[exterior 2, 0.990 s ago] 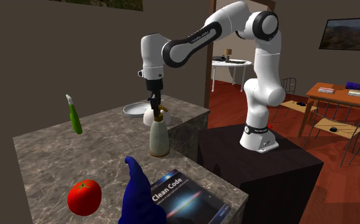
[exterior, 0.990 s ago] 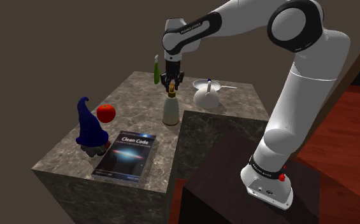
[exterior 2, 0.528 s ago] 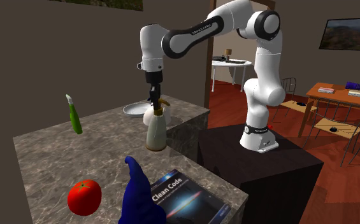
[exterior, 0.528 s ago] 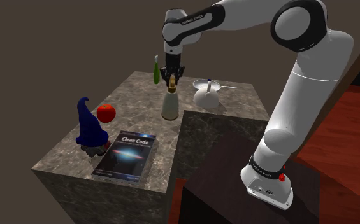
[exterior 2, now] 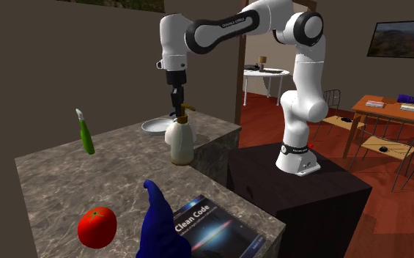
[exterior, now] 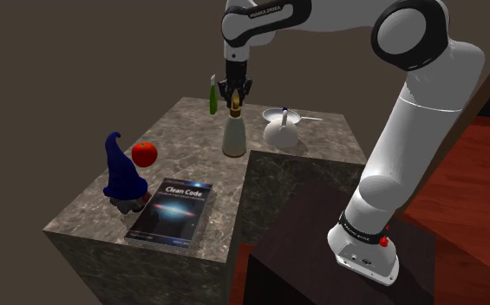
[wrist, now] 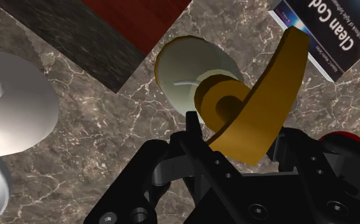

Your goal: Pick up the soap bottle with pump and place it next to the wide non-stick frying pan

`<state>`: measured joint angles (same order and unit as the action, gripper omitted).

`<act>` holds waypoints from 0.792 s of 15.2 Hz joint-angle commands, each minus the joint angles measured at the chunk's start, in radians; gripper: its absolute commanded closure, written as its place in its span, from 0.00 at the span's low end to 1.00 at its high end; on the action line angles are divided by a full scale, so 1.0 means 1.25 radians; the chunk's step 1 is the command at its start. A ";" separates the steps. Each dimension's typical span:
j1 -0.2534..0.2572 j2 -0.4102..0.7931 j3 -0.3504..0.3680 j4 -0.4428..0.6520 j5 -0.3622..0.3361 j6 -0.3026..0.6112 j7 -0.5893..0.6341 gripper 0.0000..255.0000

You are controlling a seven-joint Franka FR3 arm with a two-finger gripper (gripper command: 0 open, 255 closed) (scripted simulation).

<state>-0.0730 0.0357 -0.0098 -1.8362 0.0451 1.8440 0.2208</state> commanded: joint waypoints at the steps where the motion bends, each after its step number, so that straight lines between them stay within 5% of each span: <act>1: 0.001 -0.004 0.001 0.018 0.000 -0.022 0.003 1.00; 12: 0.000 -0.003 0.000 0.138 -0.001 -0.140 0.007 1.00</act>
<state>-0.0724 0.0306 -0.0092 -1.6807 0.0437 1.6835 0.2293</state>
